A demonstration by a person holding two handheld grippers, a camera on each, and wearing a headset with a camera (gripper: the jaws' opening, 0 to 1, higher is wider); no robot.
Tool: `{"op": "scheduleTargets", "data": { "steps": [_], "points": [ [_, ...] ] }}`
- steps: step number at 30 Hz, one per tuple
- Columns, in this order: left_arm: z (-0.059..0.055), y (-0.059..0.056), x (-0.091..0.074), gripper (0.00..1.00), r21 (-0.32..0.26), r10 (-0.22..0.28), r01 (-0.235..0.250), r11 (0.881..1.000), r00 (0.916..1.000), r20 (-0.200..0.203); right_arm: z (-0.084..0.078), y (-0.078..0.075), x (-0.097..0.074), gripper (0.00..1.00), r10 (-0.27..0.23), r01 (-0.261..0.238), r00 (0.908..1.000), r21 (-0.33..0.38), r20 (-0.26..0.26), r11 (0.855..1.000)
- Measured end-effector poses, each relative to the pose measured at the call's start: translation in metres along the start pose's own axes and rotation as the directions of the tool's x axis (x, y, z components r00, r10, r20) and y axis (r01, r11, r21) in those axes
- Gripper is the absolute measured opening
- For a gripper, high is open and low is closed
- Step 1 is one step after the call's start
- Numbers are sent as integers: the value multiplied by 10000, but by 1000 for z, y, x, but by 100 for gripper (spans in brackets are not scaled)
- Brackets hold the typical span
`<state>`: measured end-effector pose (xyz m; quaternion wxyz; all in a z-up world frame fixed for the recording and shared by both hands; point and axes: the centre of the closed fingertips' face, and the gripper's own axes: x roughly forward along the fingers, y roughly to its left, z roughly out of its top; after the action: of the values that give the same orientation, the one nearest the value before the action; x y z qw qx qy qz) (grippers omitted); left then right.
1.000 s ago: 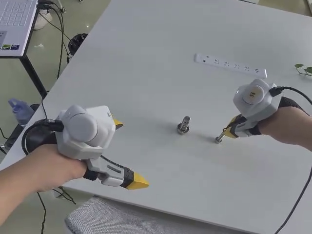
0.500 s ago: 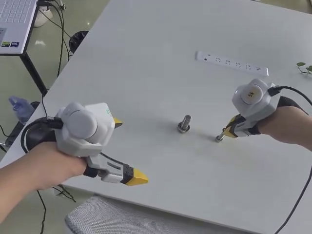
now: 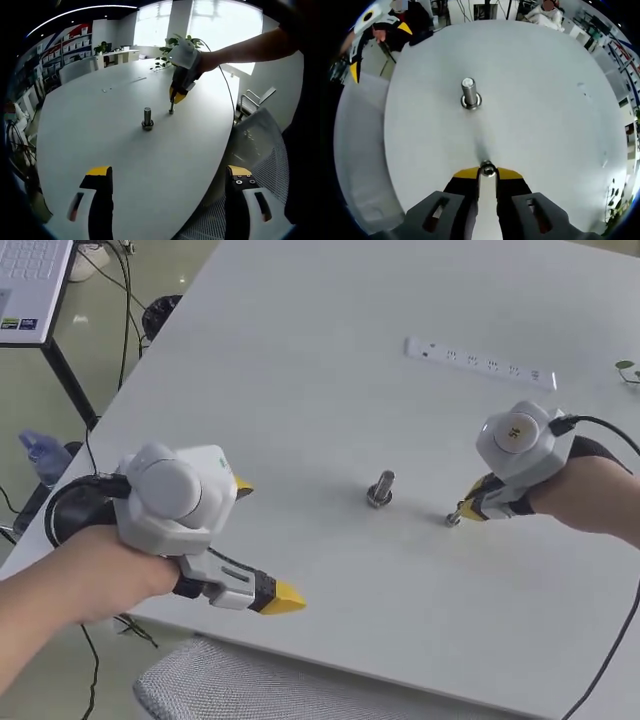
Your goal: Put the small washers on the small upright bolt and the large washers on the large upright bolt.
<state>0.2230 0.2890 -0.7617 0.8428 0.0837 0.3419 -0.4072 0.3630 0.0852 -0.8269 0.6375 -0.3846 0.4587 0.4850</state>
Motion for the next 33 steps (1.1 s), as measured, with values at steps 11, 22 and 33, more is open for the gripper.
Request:
{"op": "scheduleTargets", "data": {
  "steps": [11,22,33],
  "points": [
    [-2,4,3,93,-79,18,-18,10000,10000,-43,-4,0,11,12,98,-99,9999,-73,-141,9999],
    [-8,4,5,91,-226,-10,6,9997,9999,-158,-4,1,20,12,170,-172,9996,-74,-239,9998],
    [-10,6,4,90,-305,-51,45,9995,9998,-182,-5,1,27,12,187,-193,9990,-140,-418,9997]
  ]
}}
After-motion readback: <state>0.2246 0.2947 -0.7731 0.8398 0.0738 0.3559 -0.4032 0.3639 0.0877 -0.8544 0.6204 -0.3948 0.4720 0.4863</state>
